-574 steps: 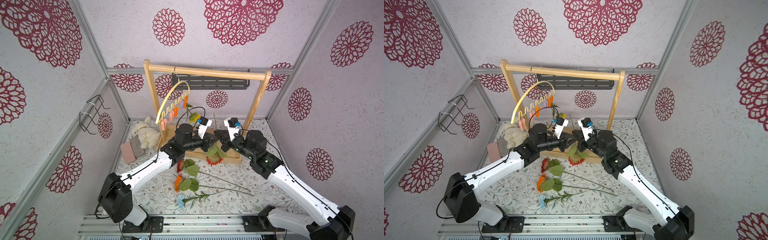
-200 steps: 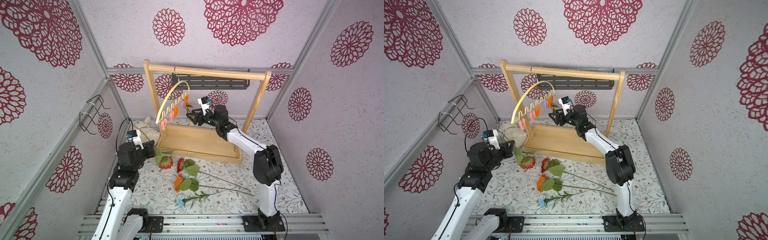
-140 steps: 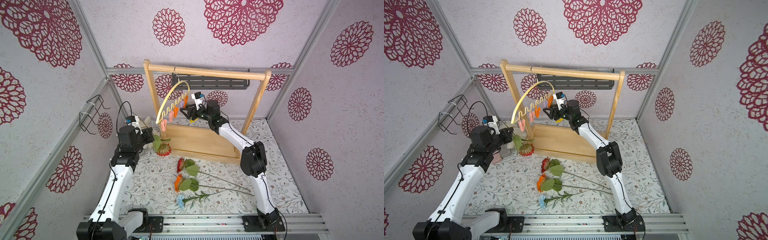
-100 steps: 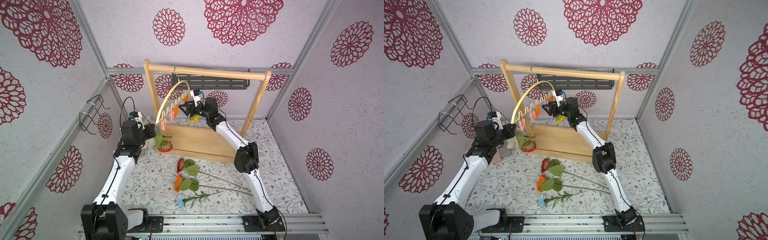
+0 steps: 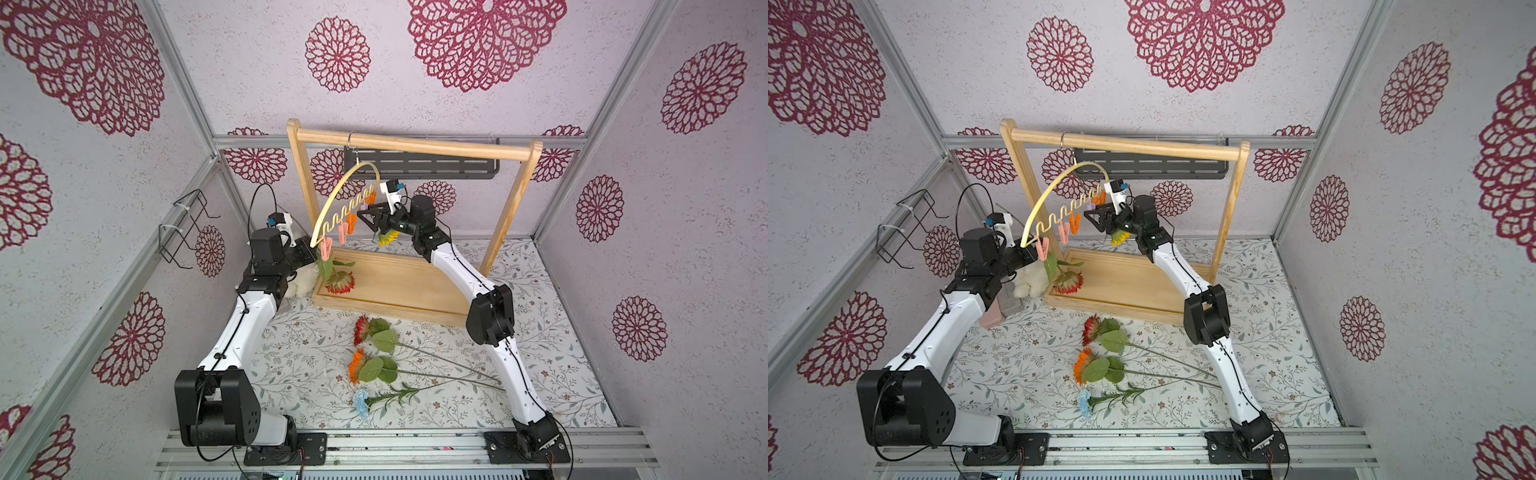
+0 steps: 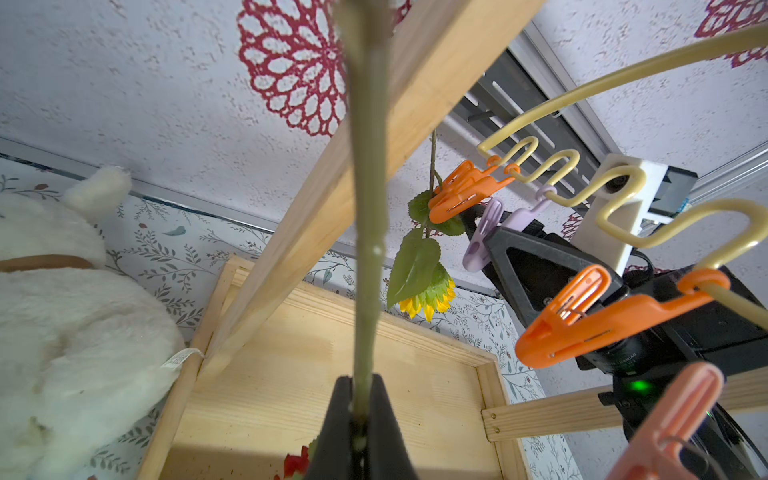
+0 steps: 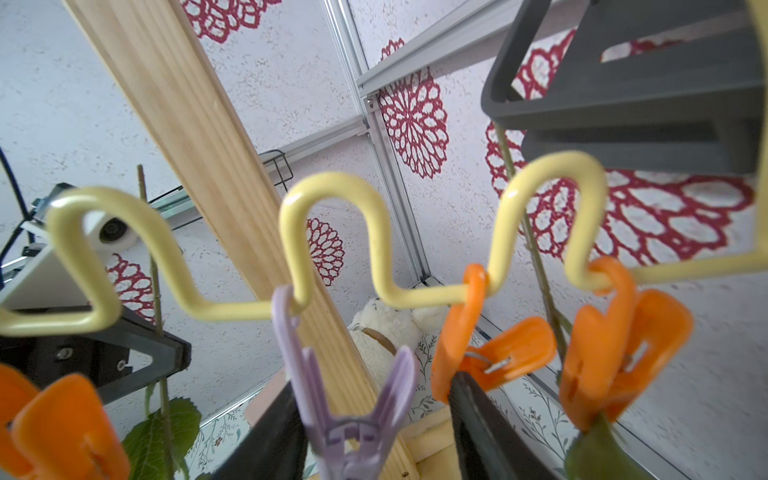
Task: Dry the flowers on a clothes hanger
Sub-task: Open the clamp at the hanger.
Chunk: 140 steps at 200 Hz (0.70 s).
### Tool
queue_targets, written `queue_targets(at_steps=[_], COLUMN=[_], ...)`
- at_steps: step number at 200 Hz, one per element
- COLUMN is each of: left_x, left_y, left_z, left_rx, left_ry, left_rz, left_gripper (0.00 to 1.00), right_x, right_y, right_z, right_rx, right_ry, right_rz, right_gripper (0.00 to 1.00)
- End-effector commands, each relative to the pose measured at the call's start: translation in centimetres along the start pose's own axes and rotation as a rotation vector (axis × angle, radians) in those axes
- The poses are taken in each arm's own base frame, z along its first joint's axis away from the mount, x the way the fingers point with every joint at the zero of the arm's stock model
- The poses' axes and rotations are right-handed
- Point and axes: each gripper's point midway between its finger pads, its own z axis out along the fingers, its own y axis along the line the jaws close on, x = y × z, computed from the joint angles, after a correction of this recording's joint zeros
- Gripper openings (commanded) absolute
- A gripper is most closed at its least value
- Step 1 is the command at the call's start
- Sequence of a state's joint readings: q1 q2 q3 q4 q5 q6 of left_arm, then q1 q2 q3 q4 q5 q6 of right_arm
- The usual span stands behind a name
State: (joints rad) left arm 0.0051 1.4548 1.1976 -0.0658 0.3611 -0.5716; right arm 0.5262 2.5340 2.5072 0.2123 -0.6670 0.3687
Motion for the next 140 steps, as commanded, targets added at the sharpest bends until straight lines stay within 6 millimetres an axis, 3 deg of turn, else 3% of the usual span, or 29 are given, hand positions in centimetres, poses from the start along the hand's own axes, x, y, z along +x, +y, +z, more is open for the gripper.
queue_targets(at_steps=[1,80,140], left_x=[-1.5,-2.1,-2.4], left_y=[-1.7,-3.2,-4.2], left_z=[0.6,2.5,3.6], left_rx=[0.059,0.107,0.138], left_ry=[-0.033,-0.033,-0.032], left_rz=[0.026,0.036,0.036], left_gripper=[0.00,0.00,0.00], right_x=[-4.6,-5.5,-6.1], right_y=[2.2,3.2,4.0], right_z=[-1.1,-1.6,-2.0], right_rx=[-0.049,-0.080,-0.104], right_ry=[-0.083,-0.084,-0.080], right_rz=[-0.068,-0.084,-0.096], right_gripper=[0.55,0.42,0.45])
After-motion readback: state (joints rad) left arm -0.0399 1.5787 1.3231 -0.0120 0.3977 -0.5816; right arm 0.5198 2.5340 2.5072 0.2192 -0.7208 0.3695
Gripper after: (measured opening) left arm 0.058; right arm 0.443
